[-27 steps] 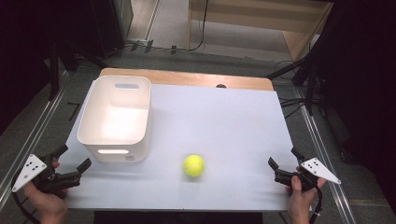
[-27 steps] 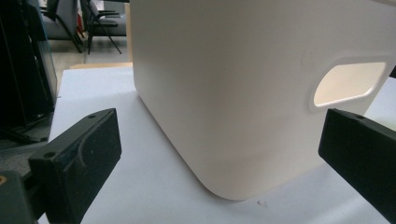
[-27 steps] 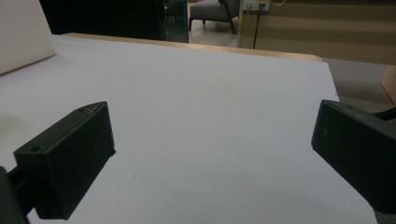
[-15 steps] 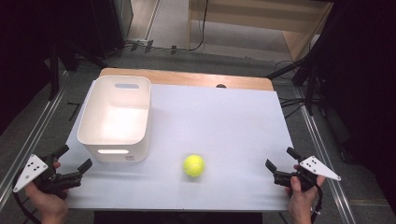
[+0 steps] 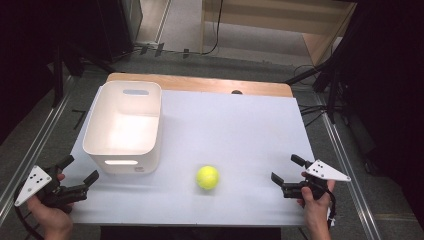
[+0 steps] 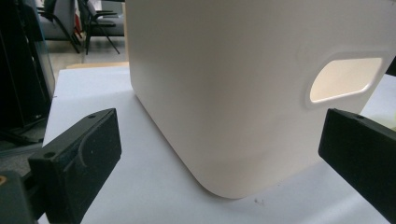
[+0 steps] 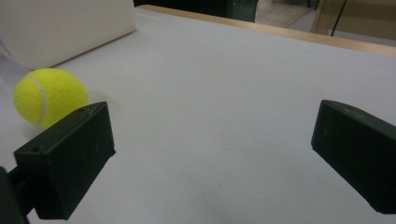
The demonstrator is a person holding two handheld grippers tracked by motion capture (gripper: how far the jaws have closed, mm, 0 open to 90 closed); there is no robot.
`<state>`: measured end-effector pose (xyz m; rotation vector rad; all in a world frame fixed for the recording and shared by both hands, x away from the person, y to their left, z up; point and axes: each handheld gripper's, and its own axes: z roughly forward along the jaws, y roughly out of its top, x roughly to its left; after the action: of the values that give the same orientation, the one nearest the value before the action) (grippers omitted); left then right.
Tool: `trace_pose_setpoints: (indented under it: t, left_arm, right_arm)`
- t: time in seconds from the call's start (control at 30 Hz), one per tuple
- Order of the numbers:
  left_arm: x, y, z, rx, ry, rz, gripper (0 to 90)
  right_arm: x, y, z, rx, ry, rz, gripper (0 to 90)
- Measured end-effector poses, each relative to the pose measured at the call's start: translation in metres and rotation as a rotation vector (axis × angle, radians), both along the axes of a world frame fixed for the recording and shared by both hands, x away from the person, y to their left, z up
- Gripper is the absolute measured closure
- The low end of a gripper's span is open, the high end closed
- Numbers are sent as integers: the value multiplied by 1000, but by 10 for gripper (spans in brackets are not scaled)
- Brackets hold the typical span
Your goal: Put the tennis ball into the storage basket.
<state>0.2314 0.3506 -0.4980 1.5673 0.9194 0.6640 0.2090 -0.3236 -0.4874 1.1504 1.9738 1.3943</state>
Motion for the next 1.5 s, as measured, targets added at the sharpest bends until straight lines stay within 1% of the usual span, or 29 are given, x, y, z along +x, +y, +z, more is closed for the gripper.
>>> trace_pose_setpoints:
  t: [0.03,0.07,0.1,0.17,0.23,0.37,0.47,0.5,0.53,0.63,0.67,0.7,0.77,0.87,1.03,1.13,1.2,1.27,1.43,1.47,1.5]
  left_arm:
    - [0,0,0,0,0,0,0]
    - [0,0,0,0,0,0,0]
    - [0,0,0,0,0,-1,0]
    - [0,0,0,1,0,-4,0]
    - [0,0,0,0,0,-3,0]
    - [0,0,0,2,1,-4,0]
    - [1,-1,0,4,1,-4,0]
    - [1,-1,0,0,1,-4,0]
    - [1,-1,0,0,1,-4,0]
    - [1,-1,0,3,4,-7,0]
    - [1,-1,0,3,4,-7,0]
    - [1,-1,0,3,4,-7,0]
    - [1,-1,0,6,6,-10,0]
    - [1,-1,0,7,6,-12,0]
    - [1,-1,0,7,6,-13,0]
    - [1,-1,0,7,7,-14,0]
    - [1,-1,0,9,6,-13,0]
    - [2,-2,0,12,7,-13,0]
    - [2,-2,-1,14,4,-18,0]
    - [2,-2,-1,14,4,-18,0]
    - [2,-2,-1,14,4,-18,0]
  right_arm:
    - [1,2,1,-8,11,-2,0]
    - [1,2,1,-8,11,-2,0]
    - [3,7,2,-40,14,-13,0]
    - [6,13,3,-73,33,-11,0]
    - [10,17,4,-73,51,17,0]
    - [17,25,7,-74,77,43,0]
    - [21,30,8,-83,81,54,0]
    - [26,36,10,-97,89,67,0]
    - [26,36,10,-97,89,67,0]
    - [31,47,14,-108,93,100,0]
    - [31,47,14,-108,93,100,0]
    - [34,53,16,-114,93,111,0]
    - [37,59,17,-125,96,128,0]
    - [40,69,20,-145,107,153,0]
    - [45,83,25,-160,118,192,0]
    - [48,91,27,-176,141,211,0]
    - [49,97,29,-188,144,227,0]
    - [50,103,30,-204,157,245,0]
    - [52,116,31,-234,183,307,0]
    - [52,116,31,-234,183,307,0]
    - [53,120,32,-243,193,327,0]
